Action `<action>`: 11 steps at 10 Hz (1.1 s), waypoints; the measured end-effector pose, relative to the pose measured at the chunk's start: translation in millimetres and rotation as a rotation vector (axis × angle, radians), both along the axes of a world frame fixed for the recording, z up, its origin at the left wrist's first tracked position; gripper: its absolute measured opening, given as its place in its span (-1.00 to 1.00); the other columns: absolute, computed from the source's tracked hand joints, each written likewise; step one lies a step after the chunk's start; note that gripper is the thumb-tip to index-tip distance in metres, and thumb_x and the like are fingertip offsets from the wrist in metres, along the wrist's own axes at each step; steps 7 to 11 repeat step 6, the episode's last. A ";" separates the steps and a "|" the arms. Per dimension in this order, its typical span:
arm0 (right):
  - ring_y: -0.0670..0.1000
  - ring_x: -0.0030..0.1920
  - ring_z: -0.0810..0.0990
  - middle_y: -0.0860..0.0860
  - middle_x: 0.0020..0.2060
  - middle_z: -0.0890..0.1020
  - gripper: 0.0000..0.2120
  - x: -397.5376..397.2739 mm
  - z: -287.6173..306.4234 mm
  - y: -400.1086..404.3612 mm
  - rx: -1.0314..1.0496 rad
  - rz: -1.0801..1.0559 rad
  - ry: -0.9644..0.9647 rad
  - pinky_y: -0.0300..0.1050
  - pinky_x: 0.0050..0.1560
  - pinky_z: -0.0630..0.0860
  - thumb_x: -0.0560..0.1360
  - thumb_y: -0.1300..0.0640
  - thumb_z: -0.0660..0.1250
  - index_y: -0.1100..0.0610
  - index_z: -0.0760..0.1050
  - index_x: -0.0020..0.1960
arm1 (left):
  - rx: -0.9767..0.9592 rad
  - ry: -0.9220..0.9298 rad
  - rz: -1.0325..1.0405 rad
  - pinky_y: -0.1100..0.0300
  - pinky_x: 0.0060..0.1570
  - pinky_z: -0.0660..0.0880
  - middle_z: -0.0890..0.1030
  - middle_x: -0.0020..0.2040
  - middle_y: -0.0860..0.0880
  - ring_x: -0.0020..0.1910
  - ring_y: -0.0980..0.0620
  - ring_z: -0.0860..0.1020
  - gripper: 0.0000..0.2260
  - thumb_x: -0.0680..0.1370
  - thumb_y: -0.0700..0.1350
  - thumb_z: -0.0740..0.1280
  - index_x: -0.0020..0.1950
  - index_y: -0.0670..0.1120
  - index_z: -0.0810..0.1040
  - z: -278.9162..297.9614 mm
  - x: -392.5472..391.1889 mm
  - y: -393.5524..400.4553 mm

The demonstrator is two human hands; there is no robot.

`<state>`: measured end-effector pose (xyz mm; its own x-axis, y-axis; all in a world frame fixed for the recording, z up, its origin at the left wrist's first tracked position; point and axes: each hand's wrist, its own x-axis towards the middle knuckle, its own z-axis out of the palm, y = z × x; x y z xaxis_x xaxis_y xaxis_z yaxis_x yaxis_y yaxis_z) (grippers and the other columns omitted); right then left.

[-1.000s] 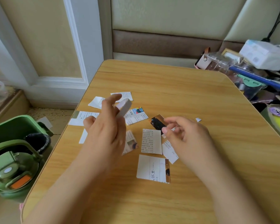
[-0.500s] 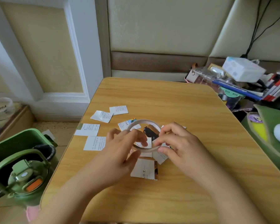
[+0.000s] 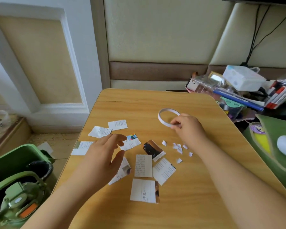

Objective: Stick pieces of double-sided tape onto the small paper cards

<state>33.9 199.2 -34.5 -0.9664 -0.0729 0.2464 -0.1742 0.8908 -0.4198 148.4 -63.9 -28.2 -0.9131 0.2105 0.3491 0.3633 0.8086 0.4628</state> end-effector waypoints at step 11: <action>-0.18 -0.28 0.44 -0.13 0.05 0.42 -0.65 -4.9 -10.3 -5.0 -0.159 0.054 -0.063 -0.18 0.02 0.49 0.53 0.15 0.34 0.05 0.48 0.31 | 0.033 -0.037 -0.040 0.35 -0.20 0.42 0.46 0.01 0.21 -0.01 0.08 0.55 -0.74 0.51 -0.19 0.36 0.18 -0.01 0.53 -16.4 -25.3 3.0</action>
